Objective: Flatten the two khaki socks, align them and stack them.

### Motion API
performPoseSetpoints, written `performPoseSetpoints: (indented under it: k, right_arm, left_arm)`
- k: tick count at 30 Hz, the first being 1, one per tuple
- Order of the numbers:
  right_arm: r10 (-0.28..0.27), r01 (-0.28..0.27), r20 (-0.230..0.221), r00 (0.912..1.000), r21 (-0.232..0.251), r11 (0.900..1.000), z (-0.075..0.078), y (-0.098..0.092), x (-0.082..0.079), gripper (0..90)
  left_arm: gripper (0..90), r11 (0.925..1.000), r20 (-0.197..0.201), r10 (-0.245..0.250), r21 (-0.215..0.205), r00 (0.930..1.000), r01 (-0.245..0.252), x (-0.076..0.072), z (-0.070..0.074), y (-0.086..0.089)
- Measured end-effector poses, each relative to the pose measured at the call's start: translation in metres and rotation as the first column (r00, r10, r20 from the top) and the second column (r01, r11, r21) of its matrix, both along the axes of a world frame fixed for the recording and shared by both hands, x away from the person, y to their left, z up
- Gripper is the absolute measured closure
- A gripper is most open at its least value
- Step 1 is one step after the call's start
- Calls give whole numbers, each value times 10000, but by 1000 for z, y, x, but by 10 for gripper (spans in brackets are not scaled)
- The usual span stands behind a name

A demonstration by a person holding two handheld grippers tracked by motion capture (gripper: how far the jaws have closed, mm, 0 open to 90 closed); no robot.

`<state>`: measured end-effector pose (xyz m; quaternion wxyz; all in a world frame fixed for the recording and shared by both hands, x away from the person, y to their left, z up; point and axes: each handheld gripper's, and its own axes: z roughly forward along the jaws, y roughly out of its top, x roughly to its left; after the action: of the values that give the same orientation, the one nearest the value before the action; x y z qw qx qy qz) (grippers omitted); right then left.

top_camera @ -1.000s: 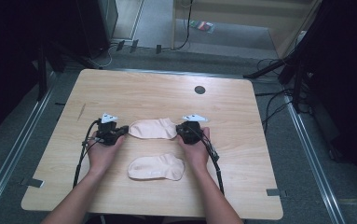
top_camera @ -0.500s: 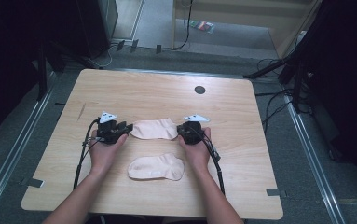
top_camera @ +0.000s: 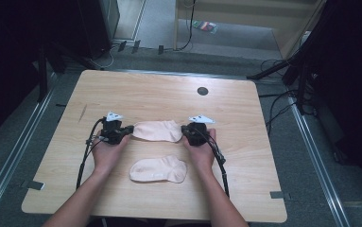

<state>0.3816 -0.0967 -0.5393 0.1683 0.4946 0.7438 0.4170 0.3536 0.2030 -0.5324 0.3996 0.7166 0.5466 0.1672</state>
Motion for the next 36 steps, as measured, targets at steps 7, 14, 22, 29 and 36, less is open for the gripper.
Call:
performPoseSetpoints:
  k: [7, 14, 22, 29, 36]
  right_arm:
    - [6, -13, 261, 9997, 249, 9997, 18, -7, -10, 900]
    - [34, -61, 410, 9992, 665, 9978, 37, -21, -33, 900]
    - [261, -293, 506, 9984, 640, 9975, 41, -30, -64, 900]
    - [562, -590, 468, 9973, 619, 9963, 39, -35, -89, 900]
    - [693, -712, 288, 9972, 715, 9949, 34, -40, -112, 900]
  left_arm:
    - [900, 9987, 530, -217, -450, 9984, 241, -14, 19, 4]
    - [900, 9929, 868, -735, -875, 9935, 811, -43, 31, 3]
    - [900, 9877, 884, -1052, -1066, 9905, 1144, -72, 30, 3]
    - [900, 9849, 874, -1299, -1035, 9877, 1387, -95, 29, 4]
    - [900, 9828, 843, -1475, -997, 9855, 1557, -116, 27, 3]
